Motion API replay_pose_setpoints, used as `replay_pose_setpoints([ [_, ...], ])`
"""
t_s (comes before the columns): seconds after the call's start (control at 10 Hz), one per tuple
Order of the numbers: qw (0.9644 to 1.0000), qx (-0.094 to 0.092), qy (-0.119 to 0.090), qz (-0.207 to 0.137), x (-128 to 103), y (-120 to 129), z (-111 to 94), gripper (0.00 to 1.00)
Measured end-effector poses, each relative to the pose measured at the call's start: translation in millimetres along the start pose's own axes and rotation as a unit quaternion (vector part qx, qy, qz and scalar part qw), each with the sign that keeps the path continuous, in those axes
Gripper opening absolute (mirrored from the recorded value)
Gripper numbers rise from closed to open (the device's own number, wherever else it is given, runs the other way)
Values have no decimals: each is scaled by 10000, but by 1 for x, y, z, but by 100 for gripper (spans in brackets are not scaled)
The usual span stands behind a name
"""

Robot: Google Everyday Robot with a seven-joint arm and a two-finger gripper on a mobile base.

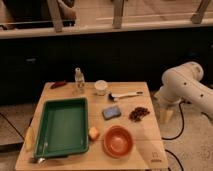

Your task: Wipe tray with sponge

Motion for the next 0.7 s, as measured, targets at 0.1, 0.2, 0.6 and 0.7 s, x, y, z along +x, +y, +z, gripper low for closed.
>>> replay_pose_setpoints([
  [0.1,10000,18,-14,-62,-15,-3,4,80],
  [0.2,9999,38,-33,-133,-27,-5,9,80],
  [0.6,9993,91,-96,-342,-48,-12,25,80],
  [0.7,9990,108,-118,-417,-61,-15,29,80],
])
